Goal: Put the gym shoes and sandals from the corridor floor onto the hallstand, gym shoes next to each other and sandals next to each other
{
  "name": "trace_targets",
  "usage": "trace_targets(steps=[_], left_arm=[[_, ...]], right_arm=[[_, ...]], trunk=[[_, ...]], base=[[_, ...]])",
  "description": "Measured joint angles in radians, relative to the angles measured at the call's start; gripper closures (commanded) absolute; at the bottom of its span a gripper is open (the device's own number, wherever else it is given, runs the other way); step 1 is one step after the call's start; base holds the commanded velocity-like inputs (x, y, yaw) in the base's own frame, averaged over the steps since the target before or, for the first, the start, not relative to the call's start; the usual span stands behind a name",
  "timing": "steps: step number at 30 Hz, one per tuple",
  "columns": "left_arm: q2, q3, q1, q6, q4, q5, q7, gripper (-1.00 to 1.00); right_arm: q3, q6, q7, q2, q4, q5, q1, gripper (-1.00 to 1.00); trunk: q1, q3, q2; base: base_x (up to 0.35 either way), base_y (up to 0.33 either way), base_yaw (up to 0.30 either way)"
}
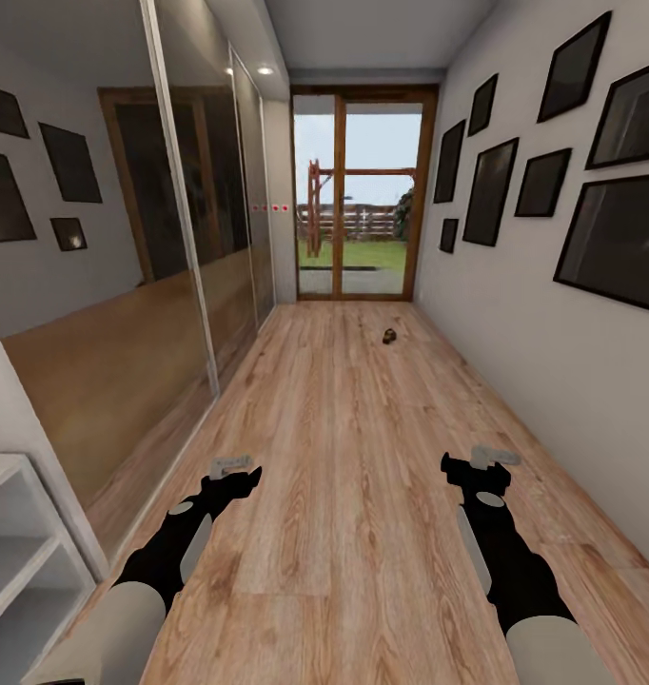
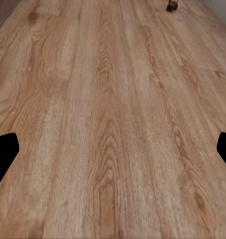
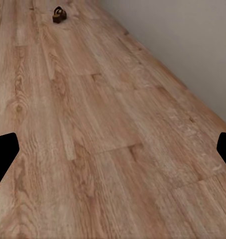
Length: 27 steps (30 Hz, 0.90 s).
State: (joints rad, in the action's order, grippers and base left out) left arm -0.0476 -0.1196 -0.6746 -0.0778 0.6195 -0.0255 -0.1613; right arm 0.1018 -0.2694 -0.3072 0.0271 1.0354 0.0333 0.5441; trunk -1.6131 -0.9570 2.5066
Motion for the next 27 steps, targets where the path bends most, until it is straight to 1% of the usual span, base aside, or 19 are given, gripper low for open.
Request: trace_targets(steps=[27], left_arm=[[0.0,0.0,0.0,0.0,0.0,0.0,0.0,-1.0]], right_arm=[[0.0,0.0,-0.002,0.004,0.0,0.0,0.0,-1.0]], trunk=[[0.0,0.0,0.0]], base=[[0.347,0.0,0.0]])
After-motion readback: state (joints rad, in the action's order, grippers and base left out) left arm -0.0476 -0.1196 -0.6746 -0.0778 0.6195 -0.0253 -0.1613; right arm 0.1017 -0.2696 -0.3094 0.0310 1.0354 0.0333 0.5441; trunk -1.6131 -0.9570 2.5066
